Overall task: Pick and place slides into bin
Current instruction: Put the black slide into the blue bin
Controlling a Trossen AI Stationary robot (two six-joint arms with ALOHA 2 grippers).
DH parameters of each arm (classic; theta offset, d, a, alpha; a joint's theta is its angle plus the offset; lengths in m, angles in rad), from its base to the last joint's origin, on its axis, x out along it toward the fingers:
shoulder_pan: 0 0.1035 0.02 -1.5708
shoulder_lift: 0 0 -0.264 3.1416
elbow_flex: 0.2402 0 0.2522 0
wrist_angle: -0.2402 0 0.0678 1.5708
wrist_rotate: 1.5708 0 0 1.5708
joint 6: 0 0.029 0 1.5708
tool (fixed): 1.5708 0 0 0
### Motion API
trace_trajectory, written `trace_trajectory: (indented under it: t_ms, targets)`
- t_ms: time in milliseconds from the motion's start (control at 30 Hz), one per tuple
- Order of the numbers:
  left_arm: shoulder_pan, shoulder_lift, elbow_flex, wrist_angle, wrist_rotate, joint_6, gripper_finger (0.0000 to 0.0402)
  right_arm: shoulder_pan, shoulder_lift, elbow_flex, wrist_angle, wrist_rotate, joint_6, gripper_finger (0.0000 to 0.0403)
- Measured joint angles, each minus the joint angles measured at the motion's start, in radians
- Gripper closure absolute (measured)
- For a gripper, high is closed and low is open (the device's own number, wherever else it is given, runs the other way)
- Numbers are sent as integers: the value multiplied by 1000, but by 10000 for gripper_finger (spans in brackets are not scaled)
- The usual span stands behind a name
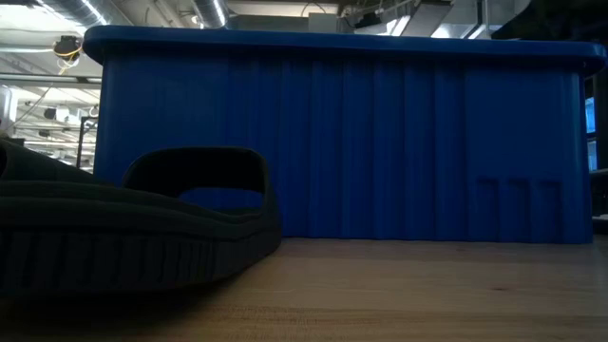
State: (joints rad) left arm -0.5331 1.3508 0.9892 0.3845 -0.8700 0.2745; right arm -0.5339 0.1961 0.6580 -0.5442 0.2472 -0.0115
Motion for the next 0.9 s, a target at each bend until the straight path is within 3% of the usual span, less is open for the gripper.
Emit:
trace_trajectory:
  t_ms: [200,300,400,500,767,900]
  targets:
    - [-46,108,73,-12,-18,-2,153,0,-138,-52,-40,2,-16,76]
    - [-75,156,92,-21,-123,-2,153,0,-195,-76,-59,0,-13,76]
    - [-109,197,108,-70,-269,-2,153,0,-192,-66,-57,-1,4,76]
    - [-141,234,111,-73,-349,-2,153,0,-189,-66,-62,-1,7,76]
    - [-190,322,111,-84,-449,-84,153,0,-190,-66,-62,-4,11,76]
    - [-191,372,111,-123,-447,-154,153,0,-190,-66,-61,-4,11,76]
